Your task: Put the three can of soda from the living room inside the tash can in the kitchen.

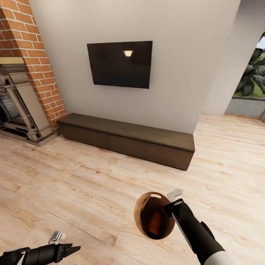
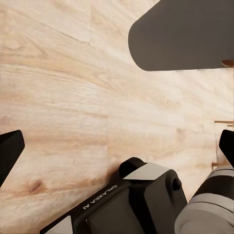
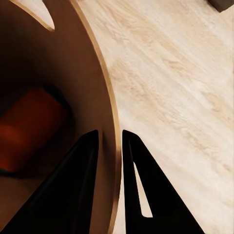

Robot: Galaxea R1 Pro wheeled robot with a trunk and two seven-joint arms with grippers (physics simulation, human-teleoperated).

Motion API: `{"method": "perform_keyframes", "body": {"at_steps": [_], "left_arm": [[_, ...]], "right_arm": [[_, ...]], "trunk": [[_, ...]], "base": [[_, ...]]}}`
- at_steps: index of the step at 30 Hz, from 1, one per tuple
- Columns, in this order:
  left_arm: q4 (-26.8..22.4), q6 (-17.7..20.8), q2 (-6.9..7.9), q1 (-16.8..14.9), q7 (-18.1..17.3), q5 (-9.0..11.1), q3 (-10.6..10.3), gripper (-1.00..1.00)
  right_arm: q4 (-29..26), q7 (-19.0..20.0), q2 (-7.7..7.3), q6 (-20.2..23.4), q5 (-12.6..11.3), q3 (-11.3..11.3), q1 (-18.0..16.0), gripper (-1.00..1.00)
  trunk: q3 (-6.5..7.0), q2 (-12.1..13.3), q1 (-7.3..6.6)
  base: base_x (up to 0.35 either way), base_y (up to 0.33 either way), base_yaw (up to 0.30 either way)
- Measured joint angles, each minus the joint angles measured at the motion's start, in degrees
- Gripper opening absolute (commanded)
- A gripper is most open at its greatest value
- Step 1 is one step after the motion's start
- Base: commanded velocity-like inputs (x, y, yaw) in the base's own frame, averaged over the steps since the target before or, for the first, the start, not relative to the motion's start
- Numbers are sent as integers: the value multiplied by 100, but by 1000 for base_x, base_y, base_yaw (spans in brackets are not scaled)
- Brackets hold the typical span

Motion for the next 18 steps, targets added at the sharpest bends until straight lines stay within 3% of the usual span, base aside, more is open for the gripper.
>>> {"method": "perform_keyframes", "body": {"at_steps": [18], "left_arm": [[0,8,-4,-1,11,0,-5,100]], "right_arm": [[0,3,-2,-1,-16,-2,0,-100]], "trunk": [[0,0,0]], "base": [[0,0,272]]}}
